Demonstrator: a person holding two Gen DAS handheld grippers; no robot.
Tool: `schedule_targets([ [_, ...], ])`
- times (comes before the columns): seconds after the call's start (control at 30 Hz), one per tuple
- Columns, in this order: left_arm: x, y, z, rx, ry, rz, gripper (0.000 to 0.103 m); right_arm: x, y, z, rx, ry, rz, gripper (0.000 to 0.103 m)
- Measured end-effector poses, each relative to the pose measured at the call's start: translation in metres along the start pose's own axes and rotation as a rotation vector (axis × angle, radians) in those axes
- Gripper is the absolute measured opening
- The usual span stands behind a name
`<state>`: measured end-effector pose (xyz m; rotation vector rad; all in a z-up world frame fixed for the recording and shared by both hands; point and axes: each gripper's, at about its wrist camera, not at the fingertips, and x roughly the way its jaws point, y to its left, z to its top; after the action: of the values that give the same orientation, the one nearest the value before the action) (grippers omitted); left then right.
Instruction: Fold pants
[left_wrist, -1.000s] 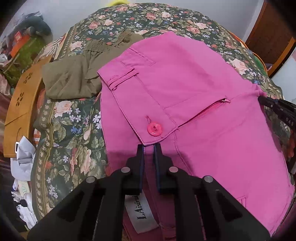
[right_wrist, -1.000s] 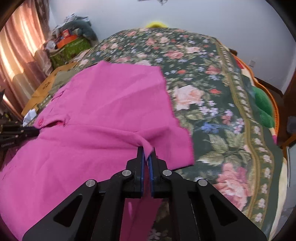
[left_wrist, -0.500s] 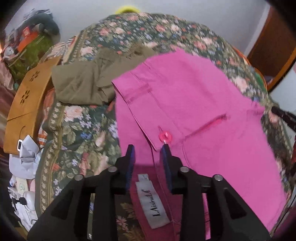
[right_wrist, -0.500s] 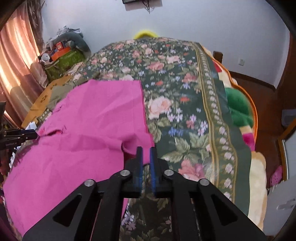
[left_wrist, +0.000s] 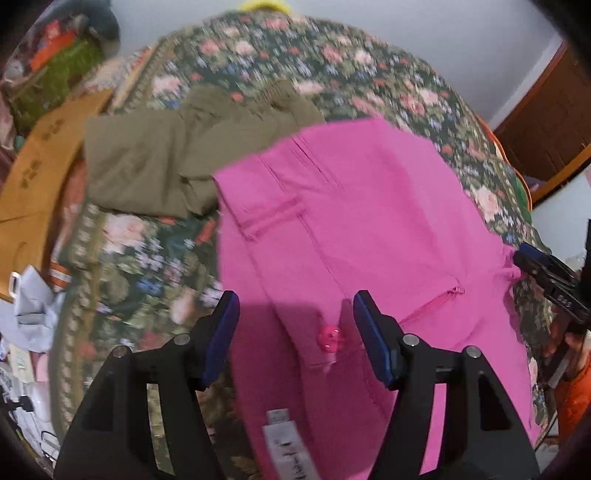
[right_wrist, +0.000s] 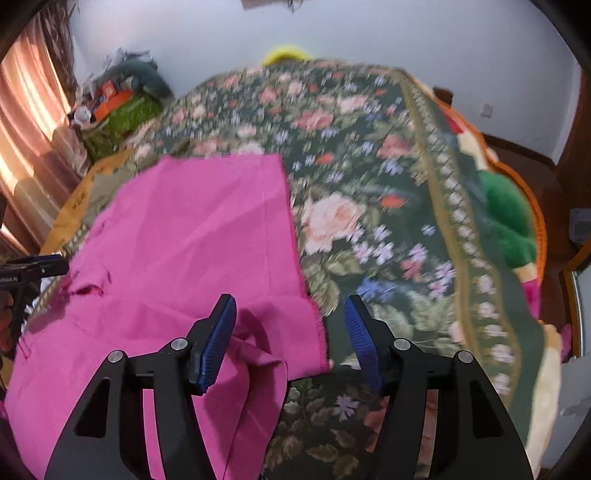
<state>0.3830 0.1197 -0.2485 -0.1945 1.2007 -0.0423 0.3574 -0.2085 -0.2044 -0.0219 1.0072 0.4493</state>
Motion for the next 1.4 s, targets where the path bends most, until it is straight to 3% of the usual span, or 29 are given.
schedule_targets([
  [0.17,0.014,-0.009,-0.002,0.035,0.018,0.0,0.065,0.018,0.001,-0.005,-0.014,0.06,0.027,0.054],
  [0.2,0.015,-0.011,-0.002,0.048,0.016,0.004,0.064,0.019,0.002,-0.006,-0.015,0.059,0.026,0.045],
  [0.23,0.015,-0.013,-0.002,0.061,0.01,0.005,0.058,0.02,0.001,-0.006,-0.018,0.064,0.032,0.034],
  [0.33,0.014,-0.024,-0.003,0.125,-0.005,0.046,0.044,0.024,0.001,-0.006,-0.018,0.082,0.022,0.012],
  [0.4,0.014,-0.032,-0.004,0.184,-0.023,0.079,0.037,0.025,0.0,-0.007,-0.013,0.085,0.029,0.01],
  [0.57,0.016,-0.04,-0.005,0.235,-0.036,0.169,0.032,0.028,0.003,-0.008,-0.038,0.081,-0.002,0.005],
  [0.6,0.016,-0.039,-0.004,0.23,-0.047,0.222,0.017,0.028,0.005,-0.008,-0.052,0.08,-0.015,0.005],
  [0.63,0.018,-0.036,-0.004,0.228,-0.053,0.295,0.008,0.028,0.007,-0.007,-0.062,0.075,-0.032,0.005],
  [0.73,0.022,-0.018,-0.006,0.174,-0.031,0.236,0.009,0.028,0.004,-0.009,-0.053,0.067,-0.039,0.004],
  [0.93,0.022,-0.027,-0.011,0.242,-0.056,0.287,0.009,0.03,0.005,-0.008,-0.067,0.087,-0.054,0.005],
  [1.07,0.012,-0.024,-0.012,0.252,-0.069,0.252,0.014,0.013,0.004,-0.006,-0.086,0.051,-0.078,0.009],
  [1.17,-0.004,-0.011,-0.005,0.208,-0.098,0.212,0.025,-0.01,0.0,-0.003,-0.093,0.007,-0.091,0.016],
  [1.23,-0.017,-0.002,0.0,0.18,-0.137,0.217,0.037,-0.026,-0.004,0.003,-0.076,-0.032,-0.086,0.032],
  [1.37,-0.042,0.019,0.015,0.094,-0.226,0.209,0.059,-0.053,0.001,0.019,-0.074,-0.111,-0.039,0.039],
  [1.4,-0.048,0.025,0.021,0.068,-0.253,0.197,0.066,-0.057,0.003,0.024,-0.079,-0.128,-0.034,0.045],
])
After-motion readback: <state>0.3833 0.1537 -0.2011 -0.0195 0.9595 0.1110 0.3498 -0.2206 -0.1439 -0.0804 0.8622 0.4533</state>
